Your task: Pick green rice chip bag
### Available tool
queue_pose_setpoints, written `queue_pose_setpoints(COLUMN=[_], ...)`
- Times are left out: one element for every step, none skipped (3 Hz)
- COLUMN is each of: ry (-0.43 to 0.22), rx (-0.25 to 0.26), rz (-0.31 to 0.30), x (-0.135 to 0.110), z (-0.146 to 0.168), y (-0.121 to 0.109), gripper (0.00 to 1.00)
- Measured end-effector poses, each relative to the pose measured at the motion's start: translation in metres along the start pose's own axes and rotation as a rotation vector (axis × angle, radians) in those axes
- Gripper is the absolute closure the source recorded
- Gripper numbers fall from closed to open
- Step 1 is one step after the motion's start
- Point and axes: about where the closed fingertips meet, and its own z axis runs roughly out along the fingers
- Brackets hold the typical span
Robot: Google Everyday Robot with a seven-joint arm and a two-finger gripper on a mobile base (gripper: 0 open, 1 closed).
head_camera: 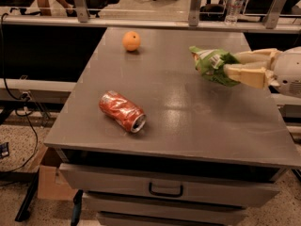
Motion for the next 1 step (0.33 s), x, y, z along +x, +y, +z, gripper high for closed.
queue_pose_setpoints(ry=[0.001], rx=[0.001], rz=[0.001], x=[0.0000], z=[0.0003], y=[0.0001], gripper=[1.00])
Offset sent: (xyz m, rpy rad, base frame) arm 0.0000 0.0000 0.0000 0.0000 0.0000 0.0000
